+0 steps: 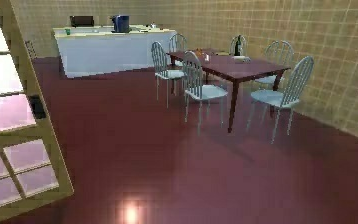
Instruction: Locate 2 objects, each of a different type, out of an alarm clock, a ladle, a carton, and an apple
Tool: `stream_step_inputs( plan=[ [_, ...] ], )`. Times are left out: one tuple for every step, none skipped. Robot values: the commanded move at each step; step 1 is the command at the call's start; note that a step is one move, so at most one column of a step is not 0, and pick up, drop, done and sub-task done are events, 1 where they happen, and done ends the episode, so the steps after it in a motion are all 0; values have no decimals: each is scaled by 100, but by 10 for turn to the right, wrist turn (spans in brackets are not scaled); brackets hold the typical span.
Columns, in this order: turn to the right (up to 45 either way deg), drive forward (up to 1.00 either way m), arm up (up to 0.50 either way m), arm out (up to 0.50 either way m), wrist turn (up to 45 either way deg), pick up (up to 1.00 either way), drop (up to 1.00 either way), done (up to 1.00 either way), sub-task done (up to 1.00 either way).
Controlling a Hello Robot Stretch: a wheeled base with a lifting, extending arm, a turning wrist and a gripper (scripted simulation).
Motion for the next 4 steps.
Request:
stream_step_inputs(
  plan=[
    [-450, 0, 0, 0, 0, 0, 0, 0, 0],
    [-210, 0, 0, 0, 0, 0, 0, 0, 0],
    [0, 100, 0, 0, 0, 0, 0, 0, 0],
    [-60, 0, 0, 0, 0, 0, 0, 0, 0]
  ],
)
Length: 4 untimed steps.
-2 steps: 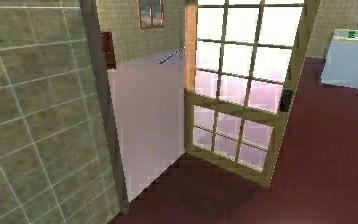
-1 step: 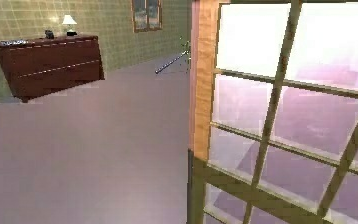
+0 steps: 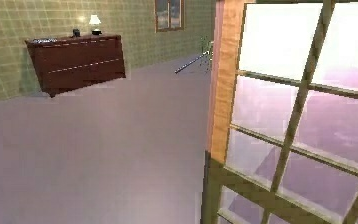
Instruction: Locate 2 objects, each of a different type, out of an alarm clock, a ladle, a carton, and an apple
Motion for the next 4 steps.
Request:
stream_step_inputs(
  plan=[
    [0, 35, 0, 0, 0, 0, 0, 0, 0],
    [-450, 0, 0, 0, 0, 0, 0, 0, 0],
    [0, 40, 0, 0, 0, 0, 0, 0, 0],
    [-210, 0, 0, 0, 0, 0, 0, 0, 0]
  ],
)
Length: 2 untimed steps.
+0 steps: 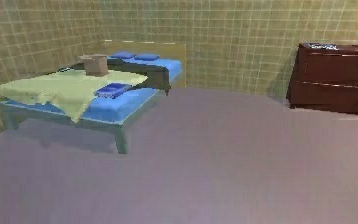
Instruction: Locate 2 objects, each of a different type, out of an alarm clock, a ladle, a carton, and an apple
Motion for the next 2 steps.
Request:
stream_step_inputs(
  plan=[
    [0, 100, 0, 0, 0, 0, 0, 0, 0],
    [0, 100, 0, 0, 0, 0, 0, 0, 0]
  ],
)
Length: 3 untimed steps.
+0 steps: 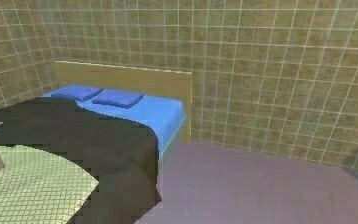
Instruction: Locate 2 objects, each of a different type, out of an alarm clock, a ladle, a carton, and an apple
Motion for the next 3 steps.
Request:
stream_step_inputs(
  plan=[
    [-150, 0, 0, 0, 0, 0, 0, 0, 0],
    [0, 15, 0, 0, 0, 0, 0, 0, 0],
    [-360, 0, 0, 0, 0, 0, 0, 0, 0]
  ],
)
